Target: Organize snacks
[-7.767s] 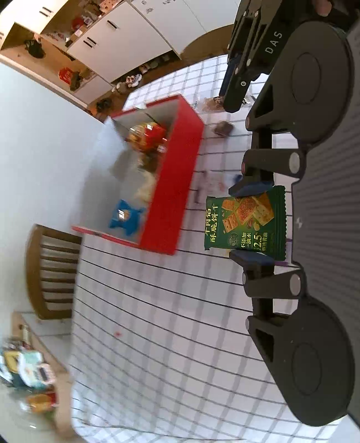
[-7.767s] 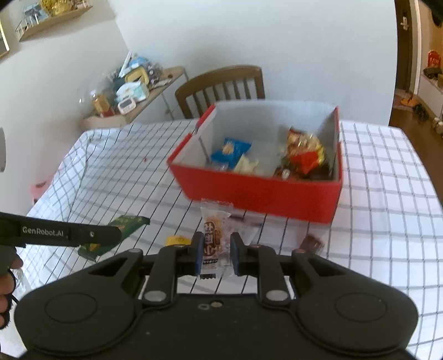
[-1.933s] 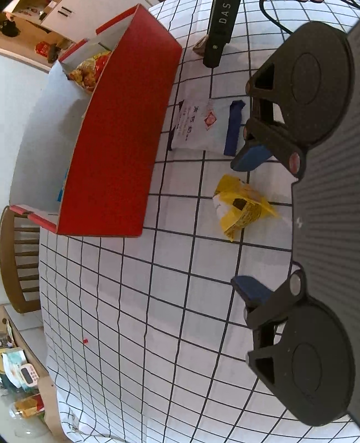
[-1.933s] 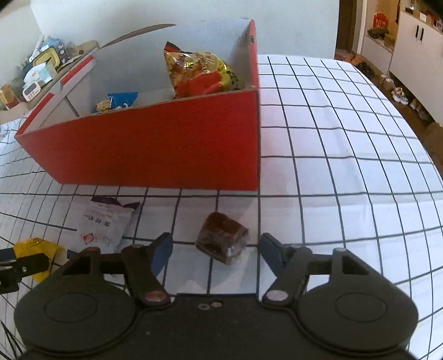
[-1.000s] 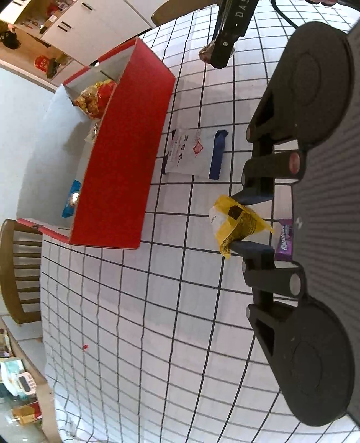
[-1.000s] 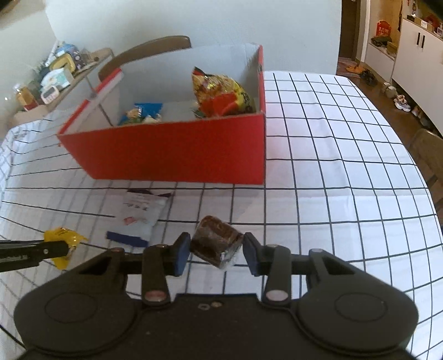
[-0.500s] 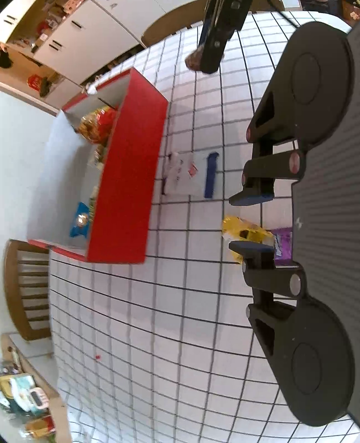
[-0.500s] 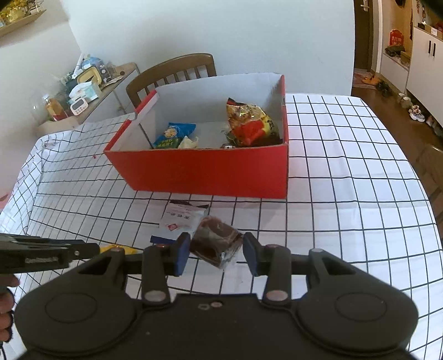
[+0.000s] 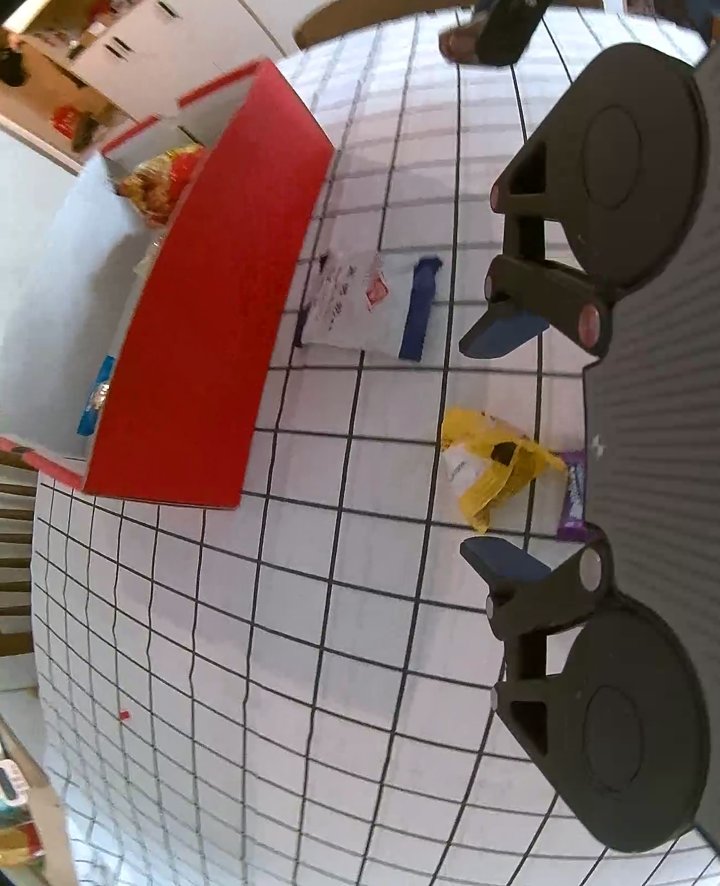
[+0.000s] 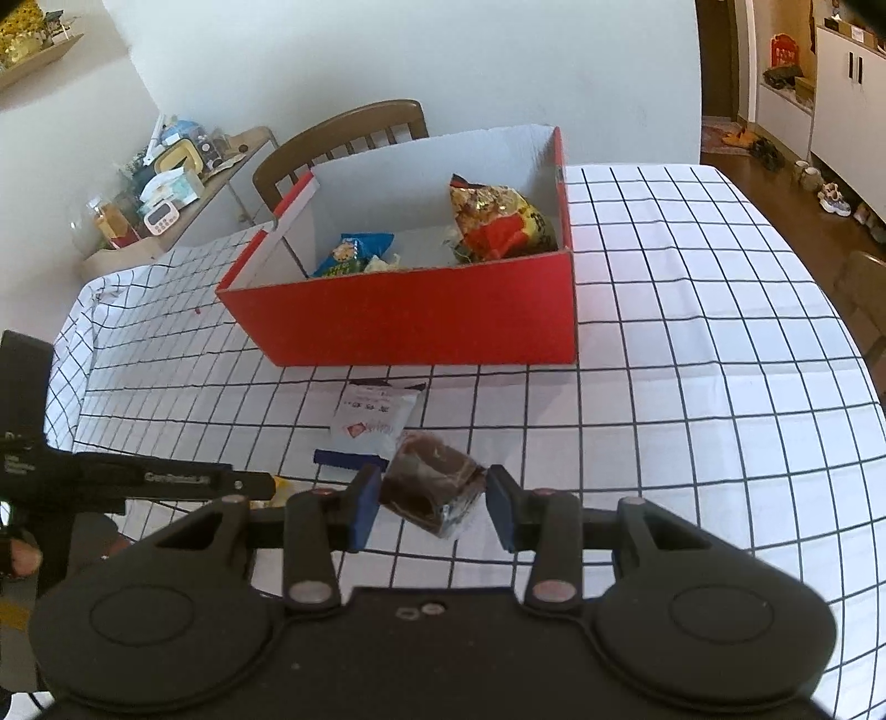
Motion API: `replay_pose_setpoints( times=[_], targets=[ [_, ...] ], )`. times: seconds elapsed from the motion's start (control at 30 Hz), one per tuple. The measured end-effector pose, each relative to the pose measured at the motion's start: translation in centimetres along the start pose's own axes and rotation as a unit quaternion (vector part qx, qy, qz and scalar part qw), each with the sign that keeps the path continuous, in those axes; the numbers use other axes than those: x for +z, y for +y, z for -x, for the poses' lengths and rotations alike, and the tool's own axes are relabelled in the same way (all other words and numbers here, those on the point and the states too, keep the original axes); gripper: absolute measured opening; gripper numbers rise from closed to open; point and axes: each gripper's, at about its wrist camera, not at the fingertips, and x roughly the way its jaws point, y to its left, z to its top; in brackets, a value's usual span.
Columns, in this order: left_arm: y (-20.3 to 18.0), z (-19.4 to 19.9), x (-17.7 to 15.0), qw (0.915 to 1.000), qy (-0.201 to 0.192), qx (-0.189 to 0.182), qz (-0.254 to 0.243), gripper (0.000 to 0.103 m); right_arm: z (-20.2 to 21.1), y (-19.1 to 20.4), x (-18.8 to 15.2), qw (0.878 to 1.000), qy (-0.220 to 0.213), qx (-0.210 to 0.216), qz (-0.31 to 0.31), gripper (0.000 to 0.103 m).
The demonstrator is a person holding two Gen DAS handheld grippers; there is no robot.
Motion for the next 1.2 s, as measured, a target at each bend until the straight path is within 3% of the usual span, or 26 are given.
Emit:
replay_pose_setpoints(
  times=[0.1, 0.47, 0.7, 0.9, 1.2],
  targets=[
    [0.1, -0.5, 0.0, 1.0000, 0.001, 0.004, 0.002, 0.069, 0.0, -0.2, -0.3, 1.000, 0.004, -0.002, -0.003, 0.041],
    [0.5, -0.9, 0.0, 0.9999, -0.007, 0.015, -0.002, 0.038, -0.1, -0.2, -0.5, 1.000, 0.008, -0.007, -0.004, 0.041],
    [1.1, 0.0, -0.5, 0.9999, -0.009, 0.006, 0.013, 0.035, 0.0, -0.3, -0.7, 1.000, 0.009, -0.009, -0.003, 0.041],
    [1.4, 3.2, -1.0, 0.9995, -0.023, -0.010, 0.021, 0.035, 0.5, -0.2, -0.5, 1.000, 0.005, -0.003, -0.003, 0.041],
    [0.8, 9.6, -0.3, 0.9965, -0.081, -0.019, 0.009, 0.035, 1.9, 0.8, 0.8, 1.000, -0.012, 0.014, 0.010, 0.041]
  ],
)
